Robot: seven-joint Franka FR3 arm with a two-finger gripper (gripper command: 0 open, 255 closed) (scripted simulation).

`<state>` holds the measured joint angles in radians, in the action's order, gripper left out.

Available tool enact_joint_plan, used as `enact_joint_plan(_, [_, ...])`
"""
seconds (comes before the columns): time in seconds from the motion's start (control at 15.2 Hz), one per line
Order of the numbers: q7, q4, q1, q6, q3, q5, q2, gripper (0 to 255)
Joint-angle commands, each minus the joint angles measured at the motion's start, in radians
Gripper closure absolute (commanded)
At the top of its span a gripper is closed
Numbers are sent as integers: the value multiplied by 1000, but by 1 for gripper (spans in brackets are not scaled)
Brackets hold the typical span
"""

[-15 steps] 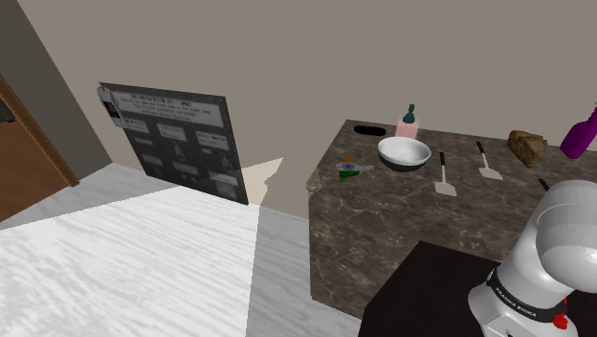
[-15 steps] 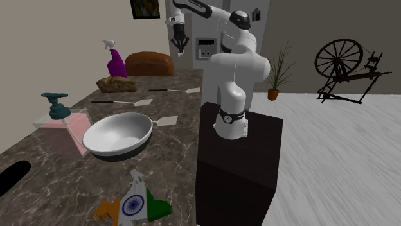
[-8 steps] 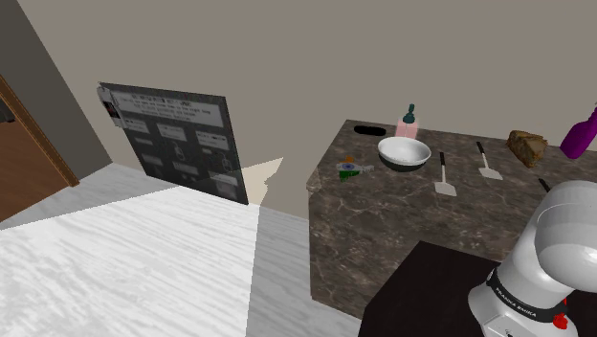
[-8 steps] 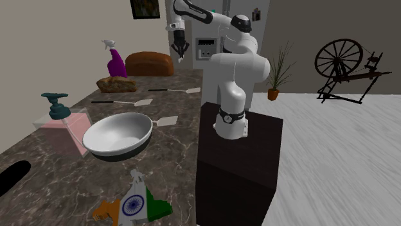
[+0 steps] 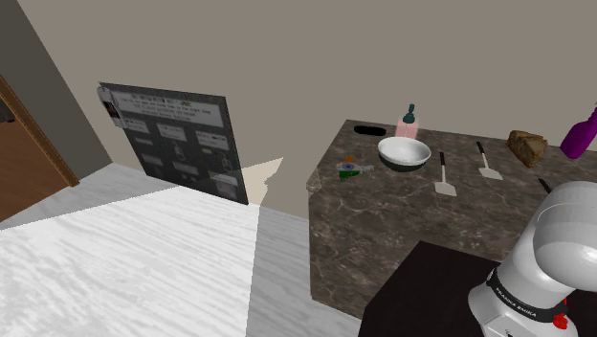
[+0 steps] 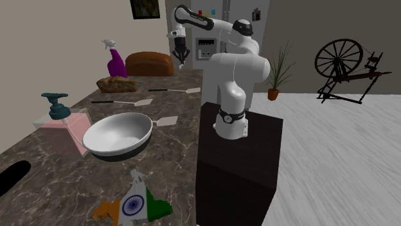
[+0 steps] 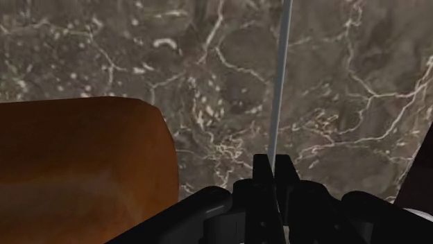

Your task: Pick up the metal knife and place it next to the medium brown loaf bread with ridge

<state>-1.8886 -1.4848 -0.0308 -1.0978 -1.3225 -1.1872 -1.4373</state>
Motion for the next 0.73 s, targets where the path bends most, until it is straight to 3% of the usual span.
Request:
enact_joint_plan(0.0, [2,-14,4,-14,-11,-10,-13,255])
enact_joint_plan(0.66, [3,-52,21,-51,-42,-40,-50,255])
